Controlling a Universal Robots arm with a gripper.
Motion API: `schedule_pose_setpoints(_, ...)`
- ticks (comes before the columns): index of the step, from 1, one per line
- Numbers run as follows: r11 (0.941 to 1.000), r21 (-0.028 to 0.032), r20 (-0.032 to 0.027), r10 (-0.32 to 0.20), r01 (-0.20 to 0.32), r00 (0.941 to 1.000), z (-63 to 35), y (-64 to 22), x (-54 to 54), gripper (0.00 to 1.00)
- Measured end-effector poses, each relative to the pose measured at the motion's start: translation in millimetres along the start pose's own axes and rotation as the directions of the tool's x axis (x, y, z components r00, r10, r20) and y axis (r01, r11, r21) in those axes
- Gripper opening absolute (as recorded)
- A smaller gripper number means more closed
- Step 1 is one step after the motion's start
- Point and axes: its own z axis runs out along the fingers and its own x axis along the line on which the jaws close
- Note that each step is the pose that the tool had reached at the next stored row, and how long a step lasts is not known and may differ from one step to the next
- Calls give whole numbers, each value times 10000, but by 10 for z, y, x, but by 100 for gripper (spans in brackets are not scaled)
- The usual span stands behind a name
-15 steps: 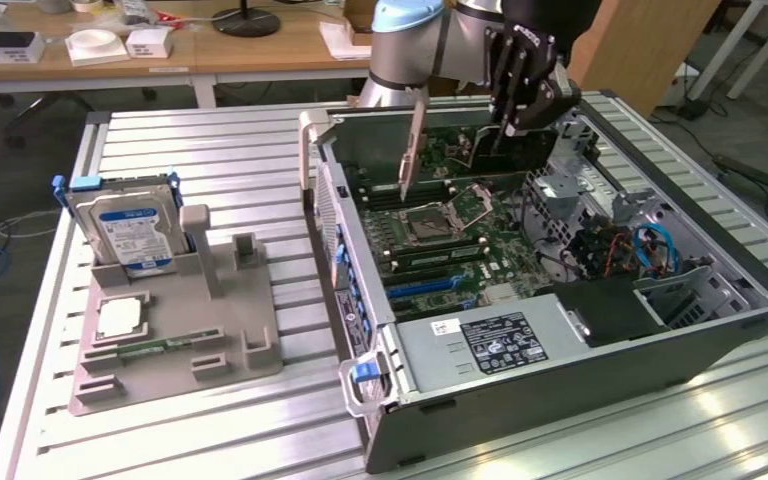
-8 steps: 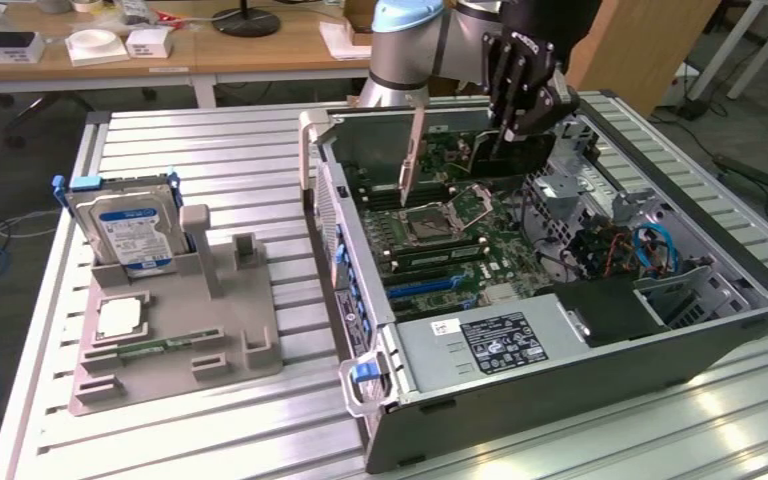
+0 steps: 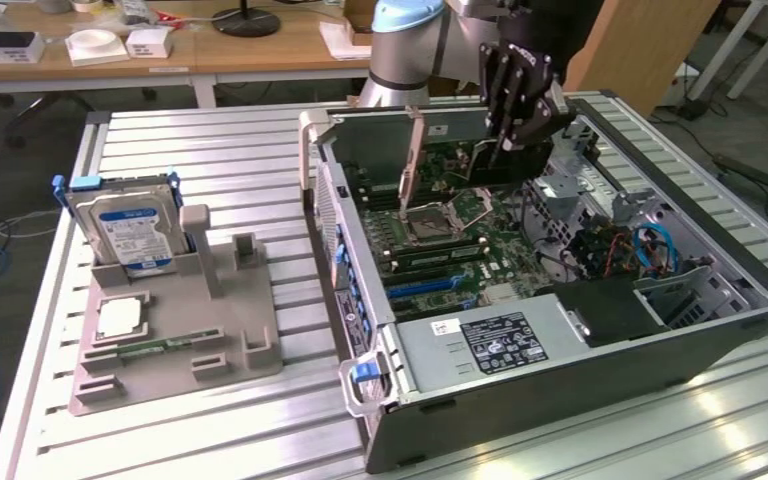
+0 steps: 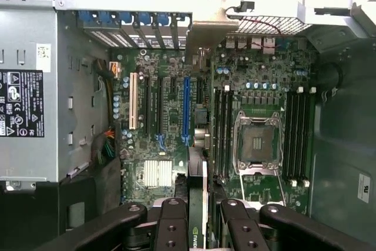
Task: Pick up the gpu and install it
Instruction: 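Insert the gpu into the slot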
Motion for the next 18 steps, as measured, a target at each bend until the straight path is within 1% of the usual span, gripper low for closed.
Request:
schedule_pose_setpoints(2,10000,5,-2,-1,1,10000,17,0,0,26)
schedule_pose_setpoints(9,10000,5,-15,0,0,10000,20,6,2,26)
schedule_pose_setpoints(18,10000,9,-19,6,-6,10000,25,15,4,26)
